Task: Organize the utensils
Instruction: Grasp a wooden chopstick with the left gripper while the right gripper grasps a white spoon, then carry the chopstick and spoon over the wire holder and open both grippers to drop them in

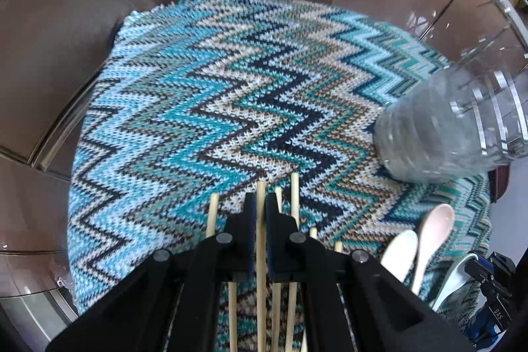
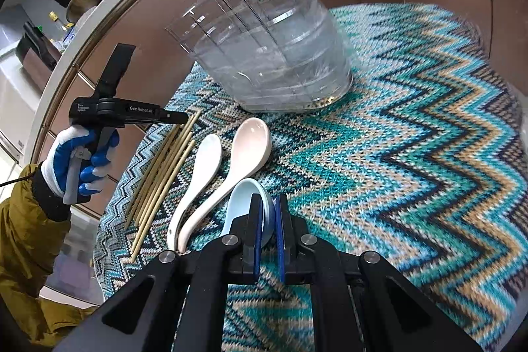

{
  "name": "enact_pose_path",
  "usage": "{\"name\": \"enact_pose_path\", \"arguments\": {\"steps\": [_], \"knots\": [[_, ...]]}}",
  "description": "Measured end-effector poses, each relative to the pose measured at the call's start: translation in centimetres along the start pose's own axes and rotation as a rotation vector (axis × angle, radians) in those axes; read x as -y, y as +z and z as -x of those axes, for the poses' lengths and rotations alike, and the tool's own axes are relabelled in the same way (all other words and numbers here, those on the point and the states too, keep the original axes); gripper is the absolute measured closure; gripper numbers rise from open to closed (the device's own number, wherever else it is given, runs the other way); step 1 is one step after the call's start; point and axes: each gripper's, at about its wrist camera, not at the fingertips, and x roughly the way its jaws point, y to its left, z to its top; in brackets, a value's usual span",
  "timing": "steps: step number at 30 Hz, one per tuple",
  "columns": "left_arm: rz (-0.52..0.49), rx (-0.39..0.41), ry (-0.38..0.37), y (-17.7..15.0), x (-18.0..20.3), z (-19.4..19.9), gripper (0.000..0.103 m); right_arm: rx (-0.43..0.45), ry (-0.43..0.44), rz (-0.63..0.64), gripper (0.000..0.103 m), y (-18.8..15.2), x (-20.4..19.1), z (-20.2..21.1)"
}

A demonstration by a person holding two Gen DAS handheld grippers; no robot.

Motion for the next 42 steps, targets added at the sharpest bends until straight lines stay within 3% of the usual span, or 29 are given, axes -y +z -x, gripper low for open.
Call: {"name": "enact_pose_path", "arguments": {"steps": [12, 22, 28, 34, 38, 42], "knots": [[0.033, 0.226, -0.084, -4.0, -2.3, 10.8, 0.098, 0.14, -0.1, 0.088, 0.095, -0.9, -6.2, 7.5], [0.036, 0.503, -0.151, -6.8, -2.8, 21.8, 0.098, 0.304, -0.233, 0.164, 0.095, -0.6, -12.1, 13.9], [0.034, 0.649, -0.245, -5.7, -1.2, 25.7, 0.098, 0.413, -0.362, 0.229, 0.095, 1.6, -14.6, 16.6], [0.071, 0.808, -0.364, -2.7, 1.1, 28.5, 0.098, 0.518, -0.506, 0.265, 0.095, 5.1, -14.9, 17.8], [0.102, 0.907, -0.383, -0.4, 3.5, 29.5, 0.098, 0.58, -0.583, 0.294, 0.095, 7.6, -14.6, 17.5], [0.143, 0.99, -0.351, 2.0, 6.4, 28.1, 0.098, 0.621, -0.647, 0.325, 0.095, 10.1, -13.9, 15.8]]}}
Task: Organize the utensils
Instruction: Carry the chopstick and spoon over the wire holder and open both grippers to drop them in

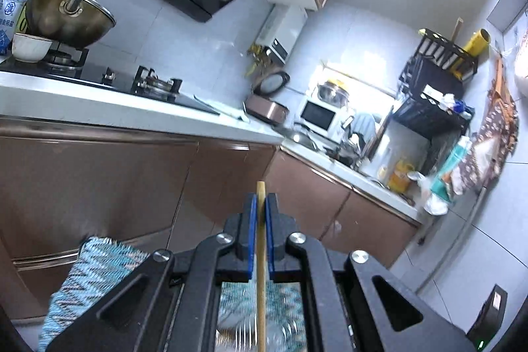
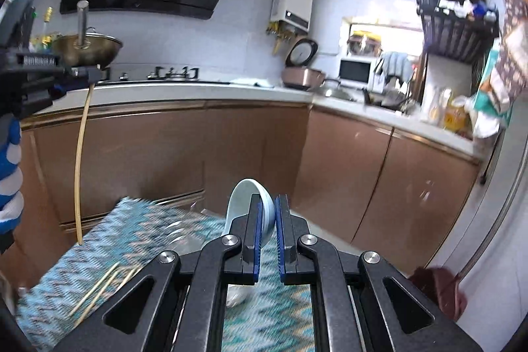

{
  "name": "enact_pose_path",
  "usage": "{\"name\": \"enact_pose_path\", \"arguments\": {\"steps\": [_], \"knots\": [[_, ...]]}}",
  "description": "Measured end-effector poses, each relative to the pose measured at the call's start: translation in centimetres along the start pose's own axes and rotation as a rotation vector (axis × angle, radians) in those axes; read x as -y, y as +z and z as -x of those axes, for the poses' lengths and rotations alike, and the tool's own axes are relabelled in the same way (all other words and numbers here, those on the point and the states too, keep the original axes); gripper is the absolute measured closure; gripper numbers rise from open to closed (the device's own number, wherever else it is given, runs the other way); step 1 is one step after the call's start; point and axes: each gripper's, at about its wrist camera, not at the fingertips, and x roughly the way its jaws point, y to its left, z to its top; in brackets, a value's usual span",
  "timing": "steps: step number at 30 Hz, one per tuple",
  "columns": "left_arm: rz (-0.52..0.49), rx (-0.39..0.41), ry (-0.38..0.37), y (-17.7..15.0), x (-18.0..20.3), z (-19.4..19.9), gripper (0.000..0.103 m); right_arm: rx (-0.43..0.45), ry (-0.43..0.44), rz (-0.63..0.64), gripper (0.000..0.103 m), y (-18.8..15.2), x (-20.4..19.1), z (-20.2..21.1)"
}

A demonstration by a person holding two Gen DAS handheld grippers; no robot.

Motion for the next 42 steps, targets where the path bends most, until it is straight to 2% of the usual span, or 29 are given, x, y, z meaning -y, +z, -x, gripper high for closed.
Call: {"name": "enact_pose_path", "arguments": {"steps": [5, 13, 23, 42], "knots": [[-0.011, 0.052, 0.069, -2.2, 0.7, -4.0, 0.098, 0.009, -0.061, 0.044, 0.095, -0.6, -0.9, -4.5], [-0.042, 0.032, 0.126, -5.9, 0.2, -8.3, 0.098, -0.006, -0.076, 0.085, 0.095, -3.1, -2.2, -8.5], [-0.036, 0.025, 0.168, -8.6, -1.6, -9.8, 0.098, -0.016, -0.092, 0.14, 0.095, -4.6, -4.2, -10.3], [-0.017, 0.029, 0.191, -10.0, -2.5, -10.7, 0.098, -0.05, -0.099, 0.15, 0.095, -6.0, -4.4, -11.9]]}}
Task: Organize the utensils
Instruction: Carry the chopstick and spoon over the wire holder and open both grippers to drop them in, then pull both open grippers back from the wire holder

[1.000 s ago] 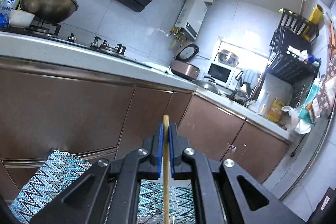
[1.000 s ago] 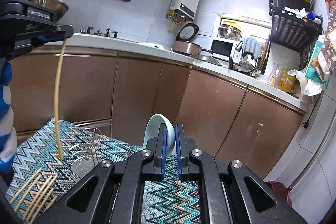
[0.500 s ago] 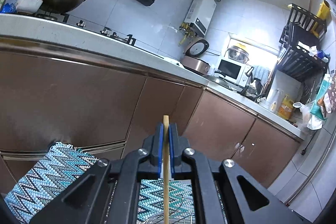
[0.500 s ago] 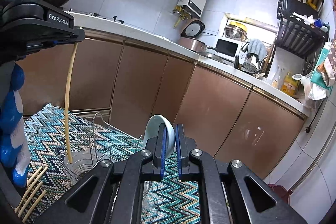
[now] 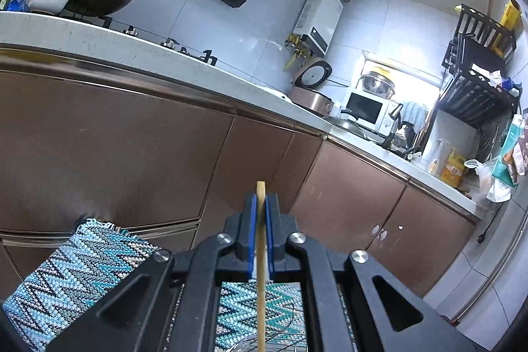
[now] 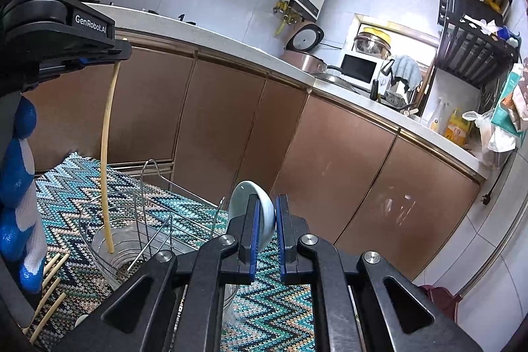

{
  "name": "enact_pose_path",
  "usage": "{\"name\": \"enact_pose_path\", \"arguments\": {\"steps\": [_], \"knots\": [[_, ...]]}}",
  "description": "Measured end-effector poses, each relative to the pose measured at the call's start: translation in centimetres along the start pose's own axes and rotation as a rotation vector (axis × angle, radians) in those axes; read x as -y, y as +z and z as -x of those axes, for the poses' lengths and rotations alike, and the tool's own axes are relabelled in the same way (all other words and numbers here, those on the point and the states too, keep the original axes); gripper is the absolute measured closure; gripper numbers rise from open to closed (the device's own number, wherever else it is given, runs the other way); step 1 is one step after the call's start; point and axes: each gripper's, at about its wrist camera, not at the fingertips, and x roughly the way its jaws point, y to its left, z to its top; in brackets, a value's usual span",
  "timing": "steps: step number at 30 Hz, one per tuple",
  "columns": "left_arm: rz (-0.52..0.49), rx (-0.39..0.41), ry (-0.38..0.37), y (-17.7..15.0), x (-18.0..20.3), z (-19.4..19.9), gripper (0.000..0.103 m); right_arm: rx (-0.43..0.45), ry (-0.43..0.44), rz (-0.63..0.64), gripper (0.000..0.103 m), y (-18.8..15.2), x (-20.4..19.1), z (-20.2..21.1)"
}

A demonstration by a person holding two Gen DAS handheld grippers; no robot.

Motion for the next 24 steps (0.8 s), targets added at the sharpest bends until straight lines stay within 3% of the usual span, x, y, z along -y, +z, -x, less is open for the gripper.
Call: {"name": "enact_pose_path", "arguments": {"steps": [8, 9, 11, 13, 15, 20, 24], "knots": [[-0.059, -0.021, 0.042, -1.8, 0.5, -1.1, 0.097, -0.024, 0.018, -0.01, 0.093, -0.8, -0.4, -0.8], [-0.068, -0.03, 0.045, -1.9, 0.5, -1.2, 0.096, -0.031, 0.025, -0.013, 0.092, -1.0, -0.4, -0.9], [-0.075, -0.046, 0.048, -2.2, 0.5, -1.3, 0.095, -0.046, 0.04, -0.028, 0.078, -1.4, -0.4, -1.1], [-0.083, -0.052, 0.048, -2.4, 0.6, -1.1, 0.089, -0.059, 0.051, -0.045, 0.072, -1.7, -0.2, -1.2], [-0.094, -0.049, 0.05, -2.5, 0.6, -0.6, 0.075, -0.063, 0.057, -0.054, 0.069, -1.9, -0.3, -1.1], [-0.123, -0.049, 0.056, -2.5, 0.9, 0.9, 0.064, -0.057, 0.065, -0.087, 0.056, -2.0, 0.1, -0.2], [-0.14, -0.057, 0.066, -2.3, 1.0, 2.1, 0.062, -0.05, 0.075, -0.097, 0.052, -1.7, 0.1, 0.6]]}}
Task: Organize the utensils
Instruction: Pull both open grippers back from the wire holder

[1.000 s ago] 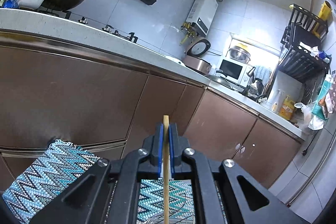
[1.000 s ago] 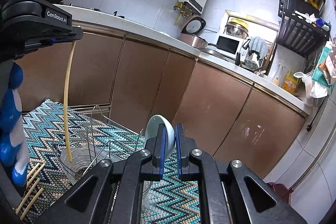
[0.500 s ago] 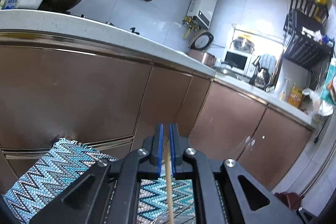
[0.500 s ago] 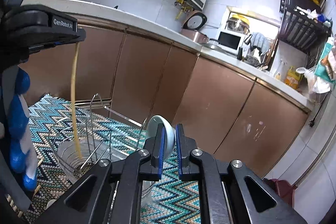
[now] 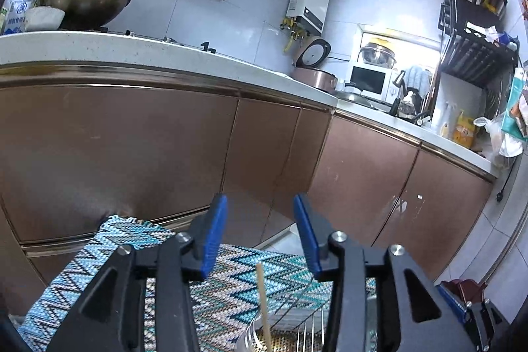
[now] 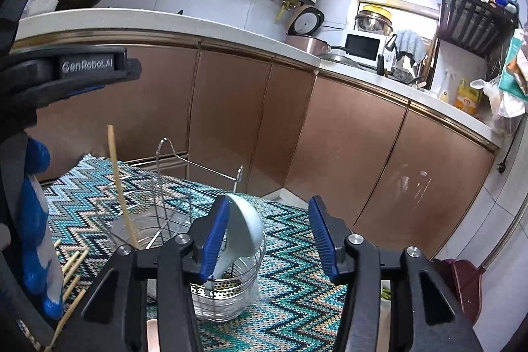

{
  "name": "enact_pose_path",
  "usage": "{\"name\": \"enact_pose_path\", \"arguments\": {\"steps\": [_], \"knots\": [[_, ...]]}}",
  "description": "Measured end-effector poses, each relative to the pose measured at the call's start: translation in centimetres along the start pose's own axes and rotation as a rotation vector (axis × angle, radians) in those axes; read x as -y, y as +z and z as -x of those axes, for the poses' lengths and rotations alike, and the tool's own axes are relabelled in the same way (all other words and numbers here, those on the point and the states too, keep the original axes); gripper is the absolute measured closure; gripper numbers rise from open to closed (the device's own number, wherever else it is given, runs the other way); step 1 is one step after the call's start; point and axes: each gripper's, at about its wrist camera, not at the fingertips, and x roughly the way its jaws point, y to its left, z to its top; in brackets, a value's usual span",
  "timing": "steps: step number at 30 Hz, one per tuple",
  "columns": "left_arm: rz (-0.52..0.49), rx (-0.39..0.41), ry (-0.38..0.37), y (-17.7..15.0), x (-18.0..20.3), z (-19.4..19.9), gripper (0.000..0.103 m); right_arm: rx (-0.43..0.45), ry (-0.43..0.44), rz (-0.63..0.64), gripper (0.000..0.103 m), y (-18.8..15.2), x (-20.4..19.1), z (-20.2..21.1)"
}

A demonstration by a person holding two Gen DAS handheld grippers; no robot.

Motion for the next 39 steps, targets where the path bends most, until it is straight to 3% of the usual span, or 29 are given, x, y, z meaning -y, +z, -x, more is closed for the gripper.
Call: {"name": "enact_pose_path", "arguments": {"steps": [11, 15, 21, 32, 39], "knots": [[-0.062, -0.039, 0.062, 1.0, -0.6, 5.7, 0.061, 0.032, 0.012, -0.06, 0.041, 0.3, 0.2, 4.5], [-0.104, -0.096, 0.082, 0.5, -1.3, 8.9, 0.049, 0.033, 0.022, -0.067, 0.036, -0.1, -0.1, 6.8], [-0.185, -0.151, 0.088, -0.9, -2.9, 14.3, 0.048, 0.005, 0.045, -0.072, 0.031, -1.6, -1.0, 9.8], [-0.152, -0.213, 0.12, -2.5, -6.5, 18.2, 0.048, -0.037, 0.092, -0.065, 0.029, -3.3, -3.6, 13.4], [-0.147, -0.207, 0.124, -2.8, -7.5, 20.2, 0.048, -0.031, 0.109, -0.054, 0.029, -3.2, -4.7, 15.2]]}}
